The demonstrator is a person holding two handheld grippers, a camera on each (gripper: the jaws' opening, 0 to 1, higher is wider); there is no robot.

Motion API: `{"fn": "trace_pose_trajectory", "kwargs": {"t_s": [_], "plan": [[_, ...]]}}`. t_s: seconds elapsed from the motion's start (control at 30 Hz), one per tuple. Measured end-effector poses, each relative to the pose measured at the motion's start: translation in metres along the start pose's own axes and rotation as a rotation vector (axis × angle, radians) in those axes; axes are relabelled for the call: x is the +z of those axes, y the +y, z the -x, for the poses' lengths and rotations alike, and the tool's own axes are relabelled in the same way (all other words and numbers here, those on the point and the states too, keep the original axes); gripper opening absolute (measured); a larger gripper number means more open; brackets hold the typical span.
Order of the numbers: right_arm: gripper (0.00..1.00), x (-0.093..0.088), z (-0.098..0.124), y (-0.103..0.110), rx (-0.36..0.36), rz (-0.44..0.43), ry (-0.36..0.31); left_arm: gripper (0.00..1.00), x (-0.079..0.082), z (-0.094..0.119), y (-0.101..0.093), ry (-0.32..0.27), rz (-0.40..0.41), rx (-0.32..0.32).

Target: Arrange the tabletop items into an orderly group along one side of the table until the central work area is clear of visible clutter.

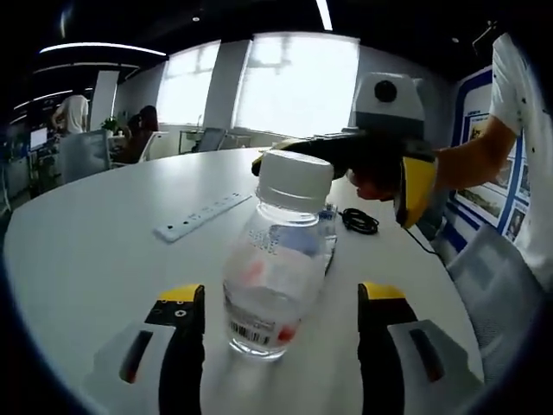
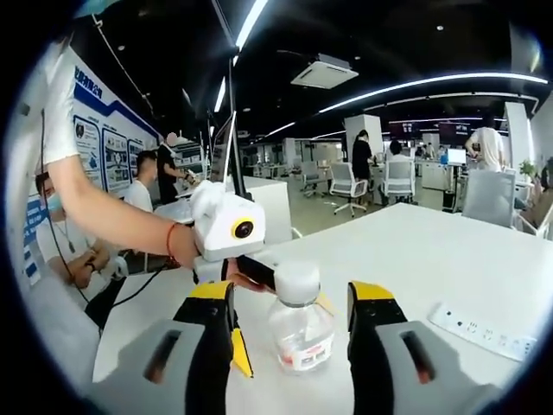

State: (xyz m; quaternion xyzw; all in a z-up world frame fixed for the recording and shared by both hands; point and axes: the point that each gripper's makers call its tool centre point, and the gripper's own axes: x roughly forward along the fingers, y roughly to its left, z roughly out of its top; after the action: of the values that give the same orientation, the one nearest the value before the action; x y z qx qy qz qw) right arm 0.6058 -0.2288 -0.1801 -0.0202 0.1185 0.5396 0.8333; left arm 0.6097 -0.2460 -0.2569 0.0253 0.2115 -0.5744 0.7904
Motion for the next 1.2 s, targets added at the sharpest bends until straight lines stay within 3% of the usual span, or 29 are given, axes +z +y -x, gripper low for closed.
{"fn": "trace_pose_trajectory", "kwargs": {"t_s": [0.73, 1.2], "plan": [[0.71, -0.011, 0.037, 0.008, -0.018, -0.07, 0.038, 0.87, 0.001, 0.023, -0.022, 0.025, 0.051, 0.015], [0.72, -0.018, 0.057, 0.015, -0.031, -0.087, 0.074, 0.88, 0.007, 0.041, -0.04, 0.022, 0.075, 0.033]]}}
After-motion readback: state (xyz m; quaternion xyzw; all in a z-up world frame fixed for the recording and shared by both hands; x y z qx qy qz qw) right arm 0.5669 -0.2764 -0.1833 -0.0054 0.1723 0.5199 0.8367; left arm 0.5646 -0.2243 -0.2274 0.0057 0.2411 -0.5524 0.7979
